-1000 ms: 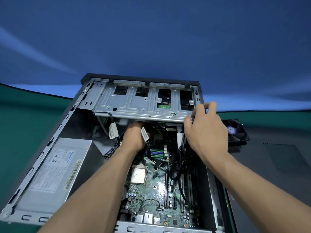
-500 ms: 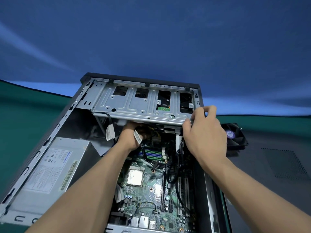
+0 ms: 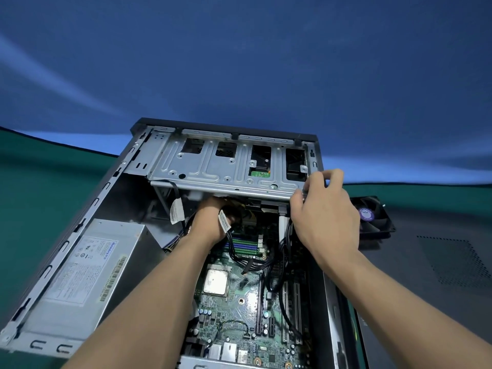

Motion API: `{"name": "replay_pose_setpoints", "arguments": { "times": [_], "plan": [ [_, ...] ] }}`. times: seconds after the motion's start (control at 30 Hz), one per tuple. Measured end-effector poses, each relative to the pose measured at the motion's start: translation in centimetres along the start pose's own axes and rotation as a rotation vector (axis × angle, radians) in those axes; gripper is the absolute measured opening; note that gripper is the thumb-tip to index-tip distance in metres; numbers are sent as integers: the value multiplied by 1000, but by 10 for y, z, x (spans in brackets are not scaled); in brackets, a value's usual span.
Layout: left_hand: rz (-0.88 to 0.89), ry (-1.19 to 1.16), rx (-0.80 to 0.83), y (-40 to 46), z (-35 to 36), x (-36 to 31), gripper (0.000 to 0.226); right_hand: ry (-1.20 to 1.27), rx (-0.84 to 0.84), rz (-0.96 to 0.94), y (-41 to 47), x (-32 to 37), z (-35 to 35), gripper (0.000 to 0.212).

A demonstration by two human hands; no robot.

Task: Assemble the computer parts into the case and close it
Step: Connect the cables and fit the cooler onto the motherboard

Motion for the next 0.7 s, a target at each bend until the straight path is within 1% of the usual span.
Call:
{"name": "replay_pose_setpoints", "arguments": {
  "times": [0.07, 0.2, 0.3, 0.37, 0.43, 0.53, 0.6, 0.7],
  "plan": [
    [31, 185, 12, 0, -2, 2, 19, 2, -3, 3, -1, 0, -1, 28],
    [37, 235, -5, -5, -8, -4, 23, -7, 16, 4, -1, 1, -2, 29],
    [27, 276, 23, -3, -9, -5, 32, -14, 14, 0, -1, 1, -1, 29],
    [28, 281, 27, -2, -8, -4, 33, -20, 12, 2, -1, 1, -1, 29],
    [36, 286, 17, -6, -7, -4, 27, -20, 14, 3, -1, 1, -1, 29],
    [45, 277, -56, -13, -8, -9, 6, -22, 15, 5, -2, 3, -3, 28],
    [29, 266, -69, -17, -10, -11, 9, -26, 23, 18, -1, 3, -3, 28],
    [51, 404, 25, -22, -9, -14, 25, -40, 41, 29, -1, 4, -3, 27]
  ]
}}
Point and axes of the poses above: each hand's wrist, its own y-axis towards the middle knuckle, its own z-axis out of the palm, x = y × z, the point moved 4 cm from there along y, towards the middle knuckle, and after that the axes turned 8 degrees about -x, right-handed, at the moved point
